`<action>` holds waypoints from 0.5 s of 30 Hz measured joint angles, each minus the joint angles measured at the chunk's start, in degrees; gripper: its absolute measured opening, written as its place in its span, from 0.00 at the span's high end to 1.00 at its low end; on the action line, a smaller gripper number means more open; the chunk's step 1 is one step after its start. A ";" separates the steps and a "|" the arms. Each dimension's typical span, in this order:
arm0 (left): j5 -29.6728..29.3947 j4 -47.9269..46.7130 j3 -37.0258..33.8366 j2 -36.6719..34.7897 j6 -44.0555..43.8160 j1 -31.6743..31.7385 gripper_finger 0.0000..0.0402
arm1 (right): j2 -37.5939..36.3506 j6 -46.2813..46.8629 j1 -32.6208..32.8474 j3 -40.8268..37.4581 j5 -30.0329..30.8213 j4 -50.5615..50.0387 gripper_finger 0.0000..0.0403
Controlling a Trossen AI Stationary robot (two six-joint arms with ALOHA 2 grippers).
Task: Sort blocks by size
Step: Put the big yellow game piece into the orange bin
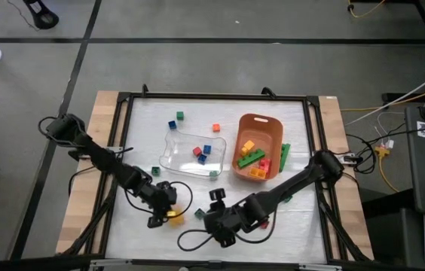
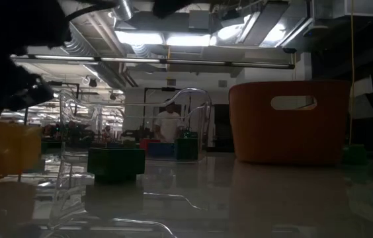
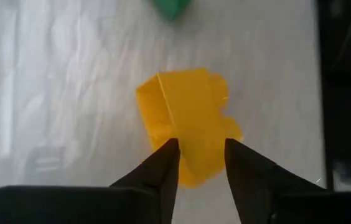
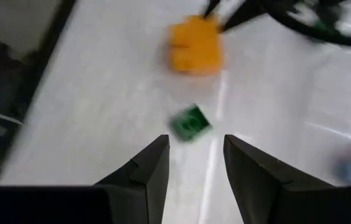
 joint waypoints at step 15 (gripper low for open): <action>2.00 7.29 0.07 -1.55 0.27 1.62 0.86 | -4.40 4.28 1.46 0.00 7.02 -8.18 0.62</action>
